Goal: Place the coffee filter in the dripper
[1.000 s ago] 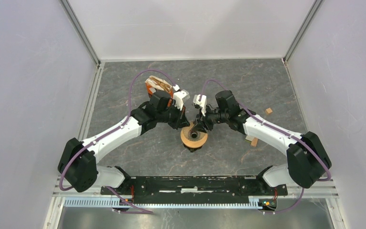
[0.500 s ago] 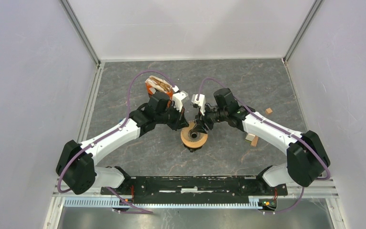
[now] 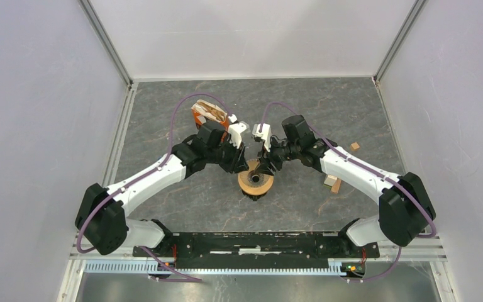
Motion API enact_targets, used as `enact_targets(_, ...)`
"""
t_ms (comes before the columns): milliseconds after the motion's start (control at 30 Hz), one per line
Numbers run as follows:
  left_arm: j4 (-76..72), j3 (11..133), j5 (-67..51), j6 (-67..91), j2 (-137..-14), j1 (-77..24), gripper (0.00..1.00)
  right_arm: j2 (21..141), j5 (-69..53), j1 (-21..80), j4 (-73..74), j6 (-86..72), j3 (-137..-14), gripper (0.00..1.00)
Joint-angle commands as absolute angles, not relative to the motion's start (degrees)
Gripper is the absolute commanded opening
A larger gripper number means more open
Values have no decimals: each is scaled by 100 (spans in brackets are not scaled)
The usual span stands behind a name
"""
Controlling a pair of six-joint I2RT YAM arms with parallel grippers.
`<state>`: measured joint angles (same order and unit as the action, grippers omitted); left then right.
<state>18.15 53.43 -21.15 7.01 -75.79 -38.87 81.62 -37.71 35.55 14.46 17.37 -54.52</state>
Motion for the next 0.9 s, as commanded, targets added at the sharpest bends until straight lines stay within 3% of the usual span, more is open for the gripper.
enact_targets(0, 2540, 5456, -1871, 299, -7754, -3885, 34, 8221, -3614, 3494, 1758, 1916, -5572, 53)
enact_targets(633, 2602, 5836, -1904, 290, -7664, -3837, 60, 8054, -3724, 3467, 1858, 1909, -5812, 56)
enact_targets(867, 2522, 5875, -1976, 321, -7568, -3807, 65, 8079, -3831, 3455, 1961, 1907, -6059, 58)
